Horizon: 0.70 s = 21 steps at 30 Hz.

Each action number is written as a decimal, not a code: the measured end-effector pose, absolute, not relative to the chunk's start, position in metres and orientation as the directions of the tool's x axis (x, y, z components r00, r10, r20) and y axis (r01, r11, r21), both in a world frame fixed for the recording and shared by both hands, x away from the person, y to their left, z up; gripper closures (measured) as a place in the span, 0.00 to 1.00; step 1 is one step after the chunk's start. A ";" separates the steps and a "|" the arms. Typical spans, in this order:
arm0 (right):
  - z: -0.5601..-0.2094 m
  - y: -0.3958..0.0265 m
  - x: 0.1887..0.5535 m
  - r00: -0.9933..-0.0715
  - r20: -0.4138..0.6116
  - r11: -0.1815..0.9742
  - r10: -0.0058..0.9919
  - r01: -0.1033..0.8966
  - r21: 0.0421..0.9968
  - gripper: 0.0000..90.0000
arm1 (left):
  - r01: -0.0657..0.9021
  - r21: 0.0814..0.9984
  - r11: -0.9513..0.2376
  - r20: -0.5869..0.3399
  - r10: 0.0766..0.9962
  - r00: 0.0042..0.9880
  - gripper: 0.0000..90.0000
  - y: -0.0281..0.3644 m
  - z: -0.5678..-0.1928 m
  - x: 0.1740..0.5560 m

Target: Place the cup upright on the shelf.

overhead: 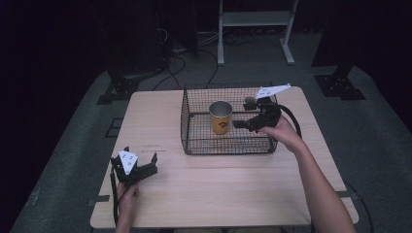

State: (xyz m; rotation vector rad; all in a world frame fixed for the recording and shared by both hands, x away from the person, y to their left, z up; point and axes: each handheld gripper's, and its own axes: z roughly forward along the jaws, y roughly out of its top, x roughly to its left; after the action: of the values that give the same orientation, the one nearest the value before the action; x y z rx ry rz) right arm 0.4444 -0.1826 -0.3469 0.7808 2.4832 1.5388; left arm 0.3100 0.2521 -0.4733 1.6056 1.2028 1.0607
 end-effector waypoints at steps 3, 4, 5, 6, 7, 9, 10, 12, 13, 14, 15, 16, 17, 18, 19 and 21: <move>-0.349 -0.186 0.442 -0.857 0.167 0.350 0.487 0.367 0.862 0.02 | 0.258 0.949 -0.182 0.138 0.974 0.179 0.00 0.252 -0.473 0.310; -0.350 -0.188 0.440 -0.857 0.171 0.353 0.486 0.371 0.859 0.02 | 0.258 0.949 -0.182 0.138 0.974 0.179 0.00 0.252 -0.473 0.310; -0.350 -0.188 0.440 -0.857 0.171 0.353 0.486 0.371 0.859 0.02 | 0.258 0.949 -0.182 0.138 0.974 0.179 0.00 0.252 -0.473 0.310; -0.352 -0.190 0.439 -0.857 0.168 0.354 0.488 0.370 0.859 0.02 | 0.258 0.949 -0.182 0.138 0.974 0.179 0.00 0.252 -0.473 0.310; -0.352 -0.190 0.439 -0.857 0.168 0.354 0.488 0.370 0.859 0.02 | 0.259 0.949 -0.182 0.139 0.974 0.179 0.00 0.252 -0.473 0.310; -0.354 -0.191 0.437 -0.856 0.169 0.357 0.488 0.373 0.856 0.02 | 0.258 0.949 -0.182 0.138 0.974 0.179 0.00 0.252 -0.473 0.310; -0.355 -0.192 0.436 -0.856 0.172 0.358 0.487 0.375 0.855 0.02 | 0.258 0.949 -0.182 0.138 0.974 0.179 0.00 0.252 -0.473 0.310; -0.357 -0.193 0.434 -0.858 0.172 0.358 0.485 0.374 0.856 0.02 | 0.259 0.948 -0.183 0.139 0.974 0.179 0.00 0.252 -0.473 0.310; -0.358 -0.193 0.433 -0.858 0.170 0.361 0.484 0.373 0.855 0.02 | 0.259 0.949 -0.182 0.138 0.974 0.179 0.00 0.252 -0.473 0.310; -0.358 -0.194 0.432 -0.859 0.170 0.363 0.482 0.373 0.854 0.02 | 0.259 0.948 -0.183 0.139 0.974 0.179 0.00 0.252 -0.473 0.310; -0.358 -0.194 0.431 -0.861 0.171 0.370 0.480 0.375 0.850 0.02 | 0.259 0.948 -0.183 0.139 0.974 0.179 0.00 0.252 -0.473 0.310; -0.358 -0.194 0.430 -0.862 0.168 0.376 0.479 0.374 0.848 0.02 | 0.259 0.948 -0.183 0.139 0.974 0.179 0.00 0.252 -0.473 0.310; -0.358 -0.195 0.428 -0.862 0.164 0.377 0.479 0.371 0.849 0.02 | 0.259 0.948 -0.183 0.139 0.974 0.179 0.00 0.252 -0.473 0.310; -0.358 -0.196 0.427 -0.862 0.164 0.377 0.479 0.370 0.849 0.02 | 0.259 0.948 -0.183 0.139 0.974 0.179 0.00 0.252 -0.473 0.310; -0.358 -0.197 0.425 -0.862 0.163 0.375 0.479 0.369 0.850 0.02 | 0.259 0.948 -0.183 0.139 0.974 0.180 0.00 0.252 -0.473 0.310; -0.360 -0.202 0.419 -0.863 0.164 0.369 0.477 0.366 0.854 0.02 | 0.259 0.948 -0.183 0.139 0.974 0.180 0.00 0.252 -0.473 0.310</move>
State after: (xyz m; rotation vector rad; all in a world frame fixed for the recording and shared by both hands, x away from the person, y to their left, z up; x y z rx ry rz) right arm 0.4193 -0.2017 -0.3596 0.7757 2.5055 1.5180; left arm 0.3100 0.2518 -0.4733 1.6072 1.2026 1.0613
